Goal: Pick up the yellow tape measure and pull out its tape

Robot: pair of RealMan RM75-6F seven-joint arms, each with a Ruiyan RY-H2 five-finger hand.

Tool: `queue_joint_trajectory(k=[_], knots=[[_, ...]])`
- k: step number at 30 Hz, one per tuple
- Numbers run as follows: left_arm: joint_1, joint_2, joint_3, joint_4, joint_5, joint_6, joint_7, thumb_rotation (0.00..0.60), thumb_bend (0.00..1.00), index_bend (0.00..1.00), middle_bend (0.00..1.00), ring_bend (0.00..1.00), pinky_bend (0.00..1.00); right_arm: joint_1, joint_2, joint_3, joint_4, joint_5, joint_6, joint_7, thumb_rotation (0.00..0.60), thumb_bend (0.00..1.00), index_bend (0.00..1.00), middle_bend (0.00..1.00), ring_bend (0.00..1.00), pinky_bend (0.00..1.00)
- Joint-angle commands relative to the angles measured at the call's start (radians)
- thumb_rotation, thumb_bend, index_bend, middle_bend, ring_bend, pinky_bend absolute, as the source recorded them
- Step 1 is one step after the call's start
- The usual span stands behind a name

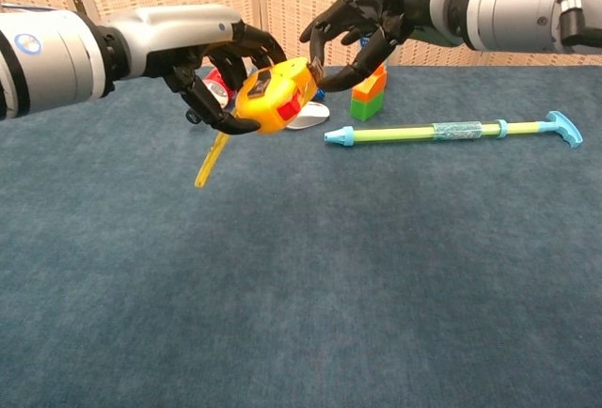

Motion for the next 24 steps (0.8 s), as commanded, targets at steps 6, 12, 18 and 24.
queue_joint_trajectory(k=[6, 12, 18, 24], knots=[[-0.004, -0.003, 0.006, 0.008, -0.006, -0.001, -0.002, 0.6, 0.38, 0.55, 0.6, 0.54, 0.3, 0.001, -0.008, -0.003, 0.011, -0.001, 0.002, 0.005, 0.6, 0.33, 0.56, 0.15, 0.08, 0.02], [-0.004, -0.006, 0.014, 0.013, -0.006, 0.0, -0.001, 0.6, 0.38, 0.55, 0.6, 0.54, 0.3, 0.004, -0.015, -0.003, 0.018, 0.003, -0.001, 0.01, 0.6, 0.33, 0.57, 0.16, 0.09, 0.02], [-0.005, -0.011, 0.018, 0.021, -0.006, 0.003, 0.0, 0.6, 0.38, 0.55, 0.6, 0.54, 0.29, 0.007, -0.018, -0.003, 0.024, 0.005, -0.003, 0.013, 0.6, 0.33, 0.58, 0.16, 0.09, 0.02], [-0.007, -0.017, 0.022, 0.029, -0.004, 0.002, 0.0, 0.6, 0.38, 0.55, 0.6, 0.54, 0.29, 0.008, -0.022, -0.004, 0.026, 0.004, 0.0, 0.012, 0.6, 0.33, 0.58, 0.17, 0.09, 0.02]])
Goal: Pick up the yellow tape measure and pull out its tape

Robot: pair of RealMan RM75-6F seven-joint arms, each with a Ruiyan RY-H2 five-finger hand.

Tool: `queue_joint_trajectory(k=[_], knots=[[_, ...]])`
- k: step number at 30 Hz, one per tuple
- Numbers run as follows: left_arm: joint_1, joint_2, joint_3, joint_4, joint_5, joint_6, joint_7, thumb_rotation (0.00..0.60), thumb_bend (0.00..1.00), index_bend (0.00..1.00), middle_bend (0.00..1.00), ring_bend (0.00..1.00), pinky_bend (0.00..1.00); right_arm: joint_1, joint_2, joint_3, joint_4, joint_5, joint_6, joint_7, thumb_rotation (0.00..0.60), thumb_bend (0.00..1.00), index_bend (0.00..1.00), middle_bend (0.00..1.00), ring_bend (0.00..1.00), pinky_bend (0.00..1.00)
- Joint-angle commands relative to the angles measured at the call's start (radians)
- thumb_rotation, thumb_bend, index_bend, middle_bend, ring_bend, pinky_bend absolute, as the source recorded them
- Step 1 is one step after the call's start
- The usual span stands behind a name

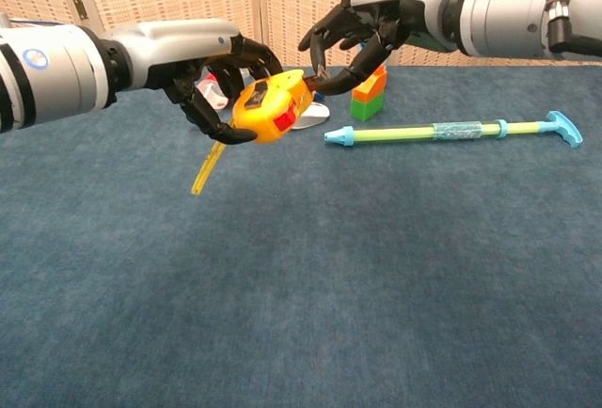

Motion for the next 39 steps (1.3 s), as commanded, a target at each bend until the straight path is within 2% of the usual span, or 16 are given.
queue_joint_trajectory(k=[1, 8, 16, 25, 39], knots=[[0.0, -0.002, 0.001, 0.002, 0.0, 0.0, -0.001, 0.6, 0.38, 0.55, 0.6, 0.54, 0.29, 0.001, -0.001, -0.002, 0.001, 0.0, 0.001, -0.002, 0.6, 0.33, 0.59, 0.17, 0.09, 0.02], [0.002, -0.004, 0.002, 0.012, 0.003, 0.002, -0.007, 0.6, 0.38, 0.55, 0.6, 0.54, 0.29, 0.002, -0.003, -0.004, 0.001, 0.006, 0.008, -0.008, 0.6, 0.33, 0.6, 0.18, 0.1, 0.02], [0.006, -0.004, 0.002, 0.023, 0.006, -0.003, -0.021, 0.6, 0.38, 0.55, 0.6, 0.54, 0.29, 0.007, -0.011, -0.005, 0.006, 0.012, 0.011, -0.016, 0.6, 0.42, 0.61, 0.18, 0.11, 0.02], [0.011, -0.004, 0.008, 0.05, 0.008, -0.009, -0.032, 0.6, 0.38, 0.55, 0.6, 0.54, 0.29, 0.003, -0.003, -0.004, -0.002, 0.014, 0.015, -0.015, 0.6, 0.43, 0.62, 0.2, 0.11, 0.02], [0.048, -0.005, 0.062, 0.166, 0.024, -0.047, -0.063, 0.6, 0.38, 0.55, 0.6, 0.54, 0.27, -0.071, 0.115, -0.005, -0.085, -0.043, 0.007, 0.056, 0.6, 0.43, 0.63, 0.2, 0.12, 0.02]])
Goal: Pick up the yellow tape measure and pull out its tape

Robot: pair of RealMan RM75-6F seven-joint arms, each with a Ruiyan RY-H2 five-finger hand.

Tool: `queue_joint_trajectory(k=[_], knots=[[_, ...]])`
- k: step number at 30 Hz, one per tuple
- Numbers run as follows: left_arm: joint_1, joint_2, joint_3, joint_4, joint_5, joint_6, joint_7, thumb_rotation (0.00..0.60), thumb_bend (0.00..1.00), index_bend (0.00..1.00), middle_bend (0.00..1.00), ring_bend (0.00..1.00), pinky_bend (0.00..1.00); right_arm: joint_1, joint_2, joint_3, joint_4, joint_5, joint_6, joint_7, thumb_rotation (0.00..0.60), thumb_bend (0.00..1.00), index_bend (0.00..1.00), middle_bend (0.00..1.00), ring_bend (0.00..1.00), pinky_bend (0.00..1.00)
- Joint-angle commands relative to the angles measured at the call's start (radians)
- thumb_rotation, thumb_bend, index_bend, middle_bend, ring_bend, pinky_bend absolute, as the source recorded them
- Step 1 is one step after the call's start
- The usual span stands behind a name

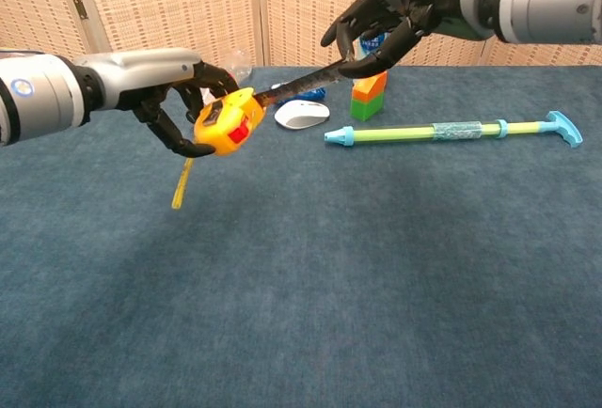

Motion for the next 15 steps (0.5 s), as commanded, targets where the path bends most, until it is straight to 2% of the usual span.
queue_joint_trajectory(k=[1, 10, 15], knots=[[0.013, -0.001, 0.014, 0.028, 0.013, -0.015, -0.021, 0.6, 0.38, 0.56, 0.6, 0.54, 0.26, -0.027, 0.036, 0.001, -0.025, -0.026, -0.003, 0.03, 0.6, 0.43, 0.63, 0.2, 0.12, 0.02], [0.053, -0.001, 0.043, 0.126, 0.099, -0.056, -0.122, 0.6, 0.38, 0.56, 0.6, 0.54, 0.26, -0.114, 0.154, 0.008, -0.09, -0.13, -0.019, 0.147, 0.6, 0.45, 0.63, 0.2, 0.12, 0.02], [0.074, -0.015, 0.055, 0.186, 0.153, -0.044, -0.145, 0.6, 0.38, 0.56, 0.6, 0.54, 0.26, -0.168, 0.229, 0.015, -0.125, -0.203, -0.027, 0.23, 0.6, 0.45, 0.63, 0.2, 0.12, 0.02]])
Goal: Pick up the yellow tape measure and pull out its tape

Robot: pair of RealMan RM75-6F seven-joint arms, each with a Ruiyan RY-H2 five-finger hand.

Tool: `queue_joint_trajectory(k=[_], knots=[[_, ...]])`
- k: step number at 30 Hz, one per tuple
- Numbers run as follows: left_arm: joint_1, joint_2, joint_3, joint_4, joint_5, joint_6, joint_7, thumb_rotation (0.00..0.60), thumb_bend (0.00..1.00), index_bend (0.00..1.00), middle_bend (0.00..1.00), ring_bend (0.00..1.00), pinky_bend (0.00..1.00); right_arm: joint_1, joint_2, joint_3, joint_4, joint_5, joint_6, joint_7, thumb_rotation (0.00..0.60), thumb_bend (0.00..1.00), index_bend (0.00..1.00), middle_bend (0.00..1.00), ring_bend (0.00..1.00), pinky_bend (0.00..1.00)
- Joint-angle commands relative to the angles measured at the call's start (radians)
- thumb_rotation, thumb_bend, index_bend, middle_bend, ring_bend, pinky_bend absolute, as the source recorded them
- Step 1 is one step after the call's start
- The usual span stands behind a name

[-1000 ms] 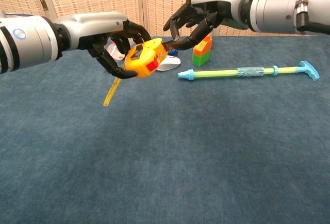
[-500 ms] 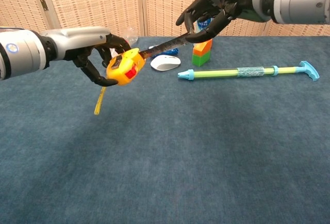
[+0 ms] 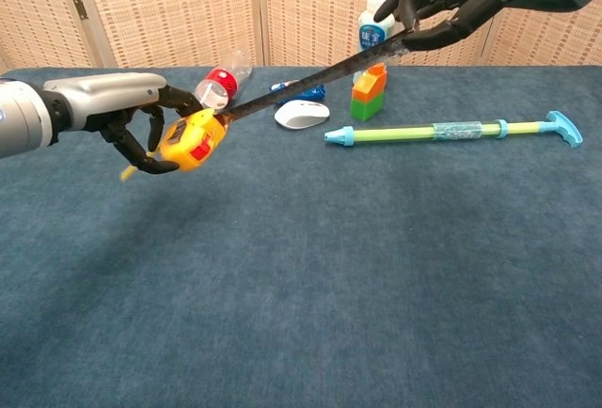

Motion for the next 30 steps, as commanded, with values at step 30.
queue_joint_trajectory(k=[30], knots=[[0.08, -0.089, 0.003, 0.251, 0.195, 0.033, -0.12, 0.6, 0.38, 0.56, 0.6, 0.53, 0.24, -0.176, 0.217, -0.019, -0.017, -0.338, -0.023, 0.454, 0.6, 0.45, 0.63, 0.2, 0.12, 0.02]])
